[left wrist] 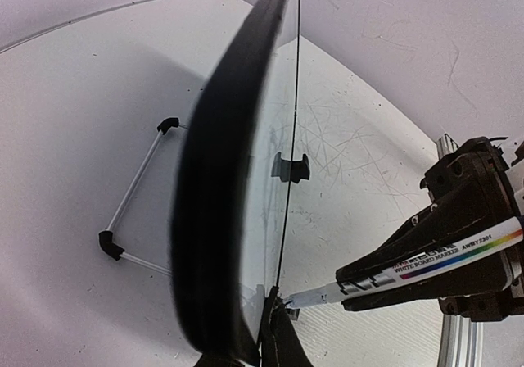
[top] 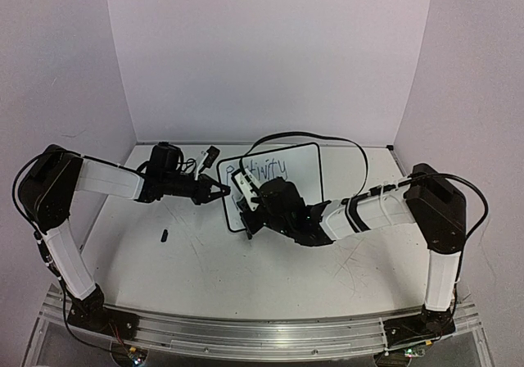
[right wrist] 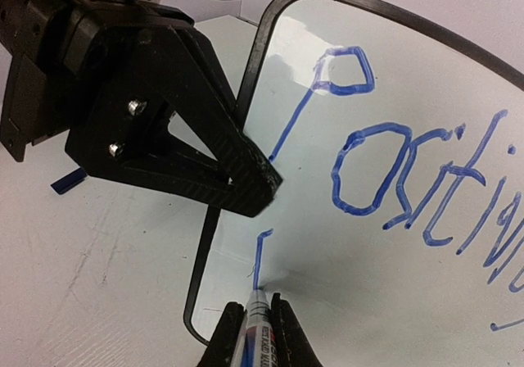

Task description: Write a sentence on the whiteboard

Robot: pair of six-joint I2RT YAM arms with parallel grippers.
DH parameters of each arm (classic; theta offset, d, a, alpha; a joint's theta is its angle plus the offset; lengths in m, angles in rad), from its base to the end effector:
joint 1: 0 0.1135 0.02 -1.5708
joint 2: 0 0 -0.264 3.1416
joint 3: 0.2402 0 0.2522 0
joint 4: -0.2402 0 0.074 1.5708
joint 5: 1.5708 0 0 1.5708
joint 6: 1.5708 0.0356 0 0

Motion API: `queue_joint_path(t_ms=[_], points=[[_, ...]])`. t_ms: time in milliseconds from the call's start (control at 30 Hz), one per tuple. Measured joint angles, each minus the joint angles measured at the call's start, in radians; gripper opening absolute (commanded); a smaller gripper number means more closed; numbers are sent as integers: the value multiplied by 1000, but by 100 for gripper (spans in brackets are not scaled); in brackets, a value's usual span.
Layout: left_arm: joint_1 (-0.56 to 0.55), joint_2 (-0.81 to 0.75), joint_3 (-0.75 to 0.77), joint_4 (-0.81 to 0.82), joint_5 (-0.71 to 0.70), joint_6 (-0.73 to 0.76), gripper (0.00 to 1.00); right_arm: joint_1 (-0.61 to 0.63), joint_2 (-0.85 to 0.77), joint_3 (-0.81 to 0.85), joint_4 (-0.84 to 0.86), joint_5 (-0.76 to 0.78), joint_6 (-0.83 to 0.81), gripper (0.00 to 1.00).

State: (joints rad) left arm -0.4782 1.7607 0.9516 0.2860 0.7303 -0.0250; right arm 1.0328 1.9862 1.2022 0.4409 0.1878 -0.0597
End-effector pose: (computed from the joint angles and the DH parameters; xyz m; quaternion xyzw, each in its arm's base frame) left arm 0.3170 -0.1911 0.1867 0.3558 0.7480 -0.4158 0.3755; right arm 0.2337 0.3787 0.1879 -0.3766 0.7235 0.2004 0.5428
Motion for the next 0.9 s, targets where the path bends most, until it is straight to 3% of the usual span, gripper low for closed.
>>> queue_joint_path(t_ms=[900], points=[[0,0,10,-17,-7,0,0,-2,-12,-45,28,60,21,0]])
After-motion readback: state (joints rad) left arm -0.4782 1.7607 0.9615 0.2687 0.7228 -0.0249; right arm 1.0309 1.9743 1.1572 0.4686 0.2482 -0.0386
